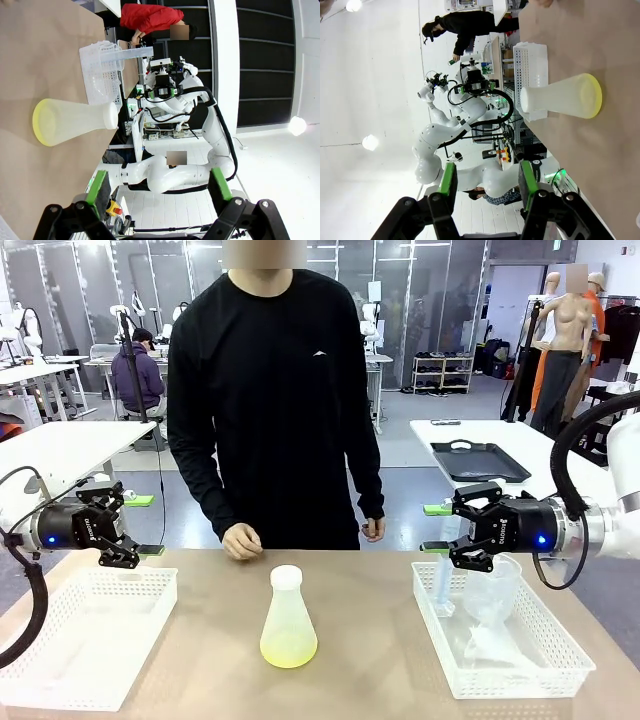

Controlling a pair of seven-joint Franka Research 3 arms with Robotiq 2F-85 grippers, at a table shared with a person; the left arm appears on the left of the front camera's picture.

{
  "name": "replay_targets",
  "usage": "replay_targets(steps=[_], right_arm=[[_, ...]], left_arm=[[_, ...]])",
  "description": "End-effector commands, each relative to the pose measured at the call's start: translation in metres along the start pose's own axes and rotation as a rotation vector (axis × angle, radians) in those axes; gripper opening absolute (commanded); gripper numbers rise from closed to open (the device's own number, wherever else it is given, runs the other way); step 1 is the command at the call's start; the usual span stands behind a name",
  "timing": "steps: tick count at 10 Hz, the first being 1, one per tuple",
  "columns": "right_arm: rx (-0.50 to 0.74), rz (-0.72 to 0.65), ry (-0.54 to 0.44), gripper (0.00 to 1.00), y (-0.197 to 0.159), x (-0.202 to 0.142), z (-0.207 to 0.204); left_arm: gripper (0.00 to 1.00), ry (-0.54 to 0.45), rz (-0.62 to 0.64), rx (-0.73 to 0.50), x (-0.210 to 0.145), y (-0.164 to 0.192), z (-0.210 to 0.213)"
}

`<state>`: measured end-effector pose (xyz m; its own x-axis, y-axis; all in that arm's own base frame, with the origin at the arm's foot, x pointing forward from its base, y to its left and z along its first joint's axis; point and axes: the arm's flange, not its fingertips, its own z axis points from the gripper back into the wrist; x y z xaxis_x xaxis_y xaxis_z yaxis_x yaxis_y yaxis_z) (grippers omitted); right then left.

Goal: Prepare the solutions needed for the experiment.
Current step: When the human places the Big flask in the center of the table, pick up the Big flask and place it in the left Organizing basket.

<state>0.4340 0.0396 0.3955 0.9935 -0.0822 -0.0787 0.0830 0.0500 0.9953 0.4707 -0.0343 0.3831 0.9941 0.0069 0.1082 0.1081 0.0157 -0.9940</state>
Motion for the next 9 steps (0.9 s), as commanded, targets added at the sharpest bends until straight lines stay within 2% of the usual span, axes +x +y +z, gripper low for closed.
replay_targets(steps=[1, 2, 4, 9], right_arm=[[0.015, 0.022, -0.007, 0.63, 0.001, 0.0, -0.001], [0.015, 0.022, -0.007, 0.63, 0.001, 0.0, -0.001], [0.015, 0.022, -0.007, 0.63, 0.001, 0.0, -0.001], [0.015, 0.022, -0.007, 0.63, 0.001, 0.0, -0.001]], left_arm=[[1.0, 0.0, 0.0, 0.0, 0.0, 0.0, 0.0], [1.0, 0.047, -0.039, 0.007, 0.003, 0.003, -0.004], [1.0, 0.11, -0.241, 0.061, 0.005, -0.001, -0.014], [1.0, 0.285, -0.662, 0.033, 0.006, -0.016, -0.054]])
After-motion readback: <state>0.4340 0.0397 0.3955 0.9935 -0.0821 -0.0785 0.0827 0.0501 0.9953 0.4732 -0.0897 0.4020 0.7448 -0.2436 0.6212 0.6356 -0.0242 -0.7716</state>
